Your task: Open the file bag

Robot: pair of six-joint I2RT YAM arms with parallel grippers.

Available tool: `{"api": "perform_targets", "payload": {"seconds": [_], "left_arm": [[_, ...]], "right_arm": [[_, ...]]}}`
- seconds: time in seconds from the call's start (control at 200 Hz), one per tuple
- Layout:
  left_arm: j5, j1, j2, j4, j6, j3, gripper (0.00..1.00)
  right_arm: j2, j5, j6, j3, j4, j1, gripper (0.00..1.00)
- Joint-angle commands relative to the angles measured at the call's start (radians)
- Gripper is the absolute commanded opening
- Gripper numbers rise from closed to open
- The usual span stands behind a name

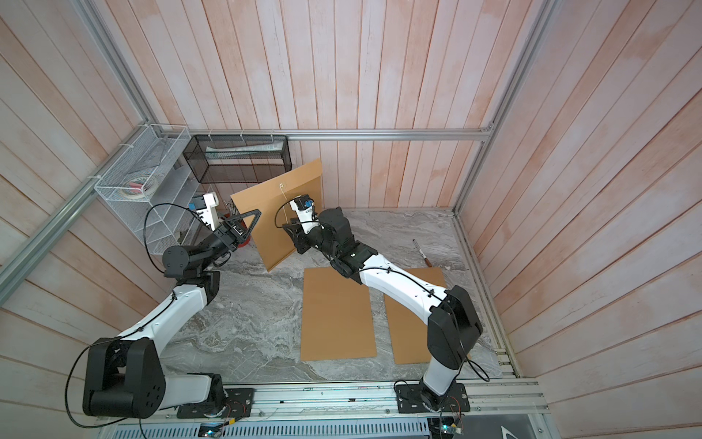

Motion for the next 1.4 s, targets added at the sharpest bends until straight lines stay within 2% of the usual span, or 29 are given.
{"api": "perform_targets", "payload": {"seconds": [0.0, 0.295, 0.845, 1.395], "left_arm": [[0.011, 0.005, 0.003, 0.034, -0.011, 0.0, 0.0], [0.013, 0.006, 0.002, 0.021, 0.004, 0.007, 0.0], [0.016, 0.011, -0.04, -0.12, 0.129, 0.055, 0.0], [0.03, 0.012, -0.057, -0.137, 0.148, 0.042, 0.0]], "right_arm": [[0.021, -0.023, 0.017, 0.034, 0.029, 0.006, 0.28], [0.006, -0.003, 0.027, 0.006, 0.043, 0.006, 0.0], [-0.118, 0.016, 0.083, -0.177, 0.075, -0.037, 0.0], [-0.183, 0.024, 0.112, -0.201, 0.071, -0.119, 0.0]]}}
